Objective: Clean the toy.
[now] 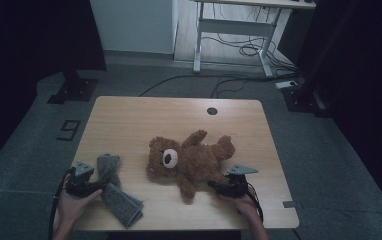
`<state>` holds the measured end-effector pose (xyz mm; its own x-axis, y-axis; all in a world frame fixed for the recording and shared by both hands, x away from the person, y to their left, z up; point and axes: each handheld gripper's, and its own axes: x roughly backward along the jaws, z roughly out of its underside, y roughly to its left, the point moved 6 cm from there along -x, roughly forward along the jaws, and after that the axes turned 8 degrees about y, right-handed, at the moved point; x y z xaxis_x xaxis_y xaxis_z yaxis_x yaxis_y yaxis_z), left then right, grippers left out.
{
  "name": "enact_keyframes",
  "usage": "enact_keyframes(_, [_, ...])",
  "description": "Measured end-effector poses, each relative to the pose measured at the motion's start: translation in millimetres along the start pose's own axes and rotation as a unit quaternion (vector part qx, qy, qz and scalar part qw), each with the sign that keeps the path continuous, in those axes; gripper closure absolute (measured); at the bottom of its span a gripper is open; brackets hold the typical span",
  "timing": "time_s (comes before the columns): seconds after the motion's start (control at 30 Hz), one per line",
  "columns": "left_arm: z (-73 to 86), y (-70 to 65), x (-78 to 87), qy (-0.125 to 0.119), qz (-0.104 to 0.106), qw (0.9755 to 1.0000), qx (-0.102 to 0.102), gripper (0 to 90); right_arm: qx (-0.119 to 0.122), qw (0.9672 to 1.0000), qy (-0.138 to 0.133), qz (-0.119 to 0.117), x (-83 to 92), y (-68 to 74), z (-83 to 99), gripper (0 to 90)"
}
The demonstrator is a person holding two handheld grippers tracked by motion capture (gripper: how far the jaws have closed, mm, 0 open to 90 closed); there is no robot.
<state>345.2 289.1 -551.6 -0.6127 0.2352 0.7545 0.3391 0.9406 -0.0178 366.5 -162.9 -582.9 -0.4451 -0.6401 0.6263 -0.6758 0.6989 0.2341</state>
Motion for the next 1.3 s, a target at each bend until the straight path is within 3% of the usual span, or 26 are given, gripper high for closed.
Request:
enact_keyframes(0.13, [-18.4,-5.6,27.0,-0.056,0.033,0.9979,0.003,20.0,-0.006,1.0,-0.001,0.003,0.3,-1.0,0.1,45.5])
enact_keyframes(0.23, [-27.3,-18.7,35.2,-0.069,0.05,0.9964,-0.011,19.0,-0.001,1.0,-0.003,0.006,1.1,-0.6,-0.2,42.8])
enact_keyframes(0.4, [-37.0,-45.2,30.6,-0.066,0.081,0.9941,-0.027,19.3,-0.004,0.9998,-0.008,0.016,4.5,-0.2,-2.0,35.7])
enact_keyframes(0.5, [-41.0,-67.5,22.4,-0.056,0.105,0.9919,-0.043,20.2,-0.001,0.9995,-0.022,0.024,10.3,1.2,-5.6,30.7])
enact_keyframes(0.7, [-47.7,-98.6,12.6,-0.054,0.125,0.9885,-0.067,20.7,0.006,0.9989,-0.039,0.028,18.3,4.9,-11.6,27.4])
enact_keyframes(1.0, [-51.9,-125.0,13.9,-0.068,0.147,0.9832,-0.084,22.4,0.009,0.9974,-0.063,0.033,33.6,6.9,-16.6,26.1])
enact_keyframes(1.3, [-49.5,-135.9,4.9,-0.052,0.145,0.9839,-0.091,23.3,0.008,0.9973,-0.065,0.032,37.5,10.1,-15.7,26.1])
